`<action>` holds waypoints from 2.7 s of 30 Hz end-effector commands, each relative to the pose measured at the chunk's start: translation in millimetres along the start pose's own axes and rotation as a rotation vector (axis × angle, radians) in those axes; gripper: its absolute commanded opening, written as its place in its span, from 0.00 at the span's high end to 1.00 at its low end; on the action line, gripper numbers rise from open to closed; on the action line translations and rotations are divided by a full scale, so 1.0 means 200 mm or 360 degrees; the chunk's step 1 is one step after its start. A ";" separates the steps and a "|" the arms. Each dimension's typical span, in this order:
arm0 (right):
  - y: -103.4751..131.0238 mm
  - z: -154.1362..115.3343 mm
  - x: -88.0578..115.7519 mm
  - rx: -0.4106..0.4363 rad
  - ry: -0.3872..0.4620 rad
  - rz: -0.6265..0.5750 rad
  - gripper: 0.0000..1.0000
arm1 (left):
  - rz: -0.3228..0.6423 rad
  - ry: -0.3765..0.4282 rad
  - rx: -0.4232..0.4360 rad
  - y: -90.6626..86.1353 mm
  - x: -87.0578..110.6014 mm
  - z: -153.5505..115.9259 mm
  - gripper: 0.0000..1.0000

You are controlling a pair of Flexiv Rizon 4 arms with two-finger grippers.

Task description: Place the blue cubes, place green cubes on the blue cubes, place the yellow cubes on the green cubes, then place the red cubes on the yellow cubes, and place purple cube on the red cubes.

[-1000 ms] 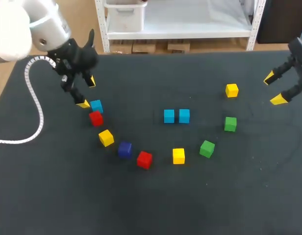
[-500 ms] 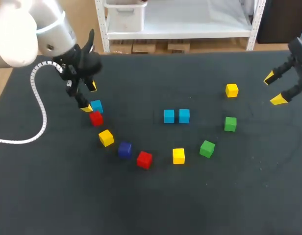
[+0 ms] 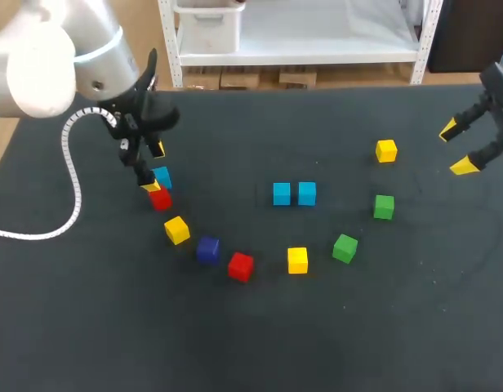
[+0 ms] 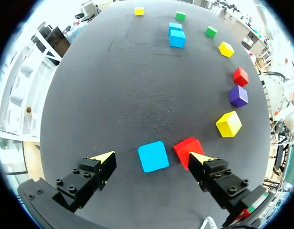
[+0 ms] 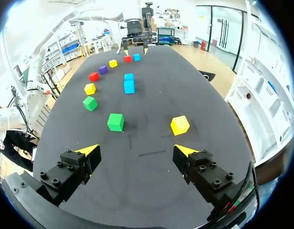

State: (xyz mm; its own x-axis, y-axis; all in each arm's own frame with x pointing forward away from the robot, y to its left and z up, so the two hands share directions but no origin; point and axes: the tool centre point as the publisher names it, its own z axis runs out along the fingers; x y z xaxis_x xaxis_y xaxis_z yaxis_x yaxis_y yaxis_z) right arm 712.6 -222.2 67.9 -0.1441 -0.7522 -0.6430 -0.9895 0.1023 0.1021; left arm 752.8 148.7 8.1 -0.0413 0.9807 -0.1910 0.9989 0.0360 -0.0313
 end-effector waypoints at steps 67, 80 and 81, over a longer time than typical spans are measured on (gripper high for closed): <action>0.00 0.00 0.00 0.0001 -0.0003 -0.0002 0.00 | -0.0252 0.0088 -0.0082 0.00 0.04 0.05 1.00; 0.00 0.00 0.00 0.0001 -0.0003 -0.0002 0.00 | -0.0190 0.0066 -0.0095 -0.02 -0.07 -0.05 1.00; 0.00 0.00 0.00 0.0001 -0.0003 -0.0002 0.00 | -0.0182 0.0061 -0.0096 -0.02 -0.08 -0.06 1.00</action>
State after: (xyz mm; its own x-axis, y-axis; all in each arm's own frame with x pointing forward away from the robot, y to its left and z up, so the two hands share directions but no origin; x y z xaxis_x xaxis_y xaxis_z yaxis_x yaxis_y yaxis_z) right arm 712.6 -222.2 67.9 -0.1441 -0.7522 -0.6430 -0.9895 0.1023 0.1021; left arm 752.6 138.3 14.5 -0.1601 0.9742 -0.1588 0.9866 0.1630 0.0052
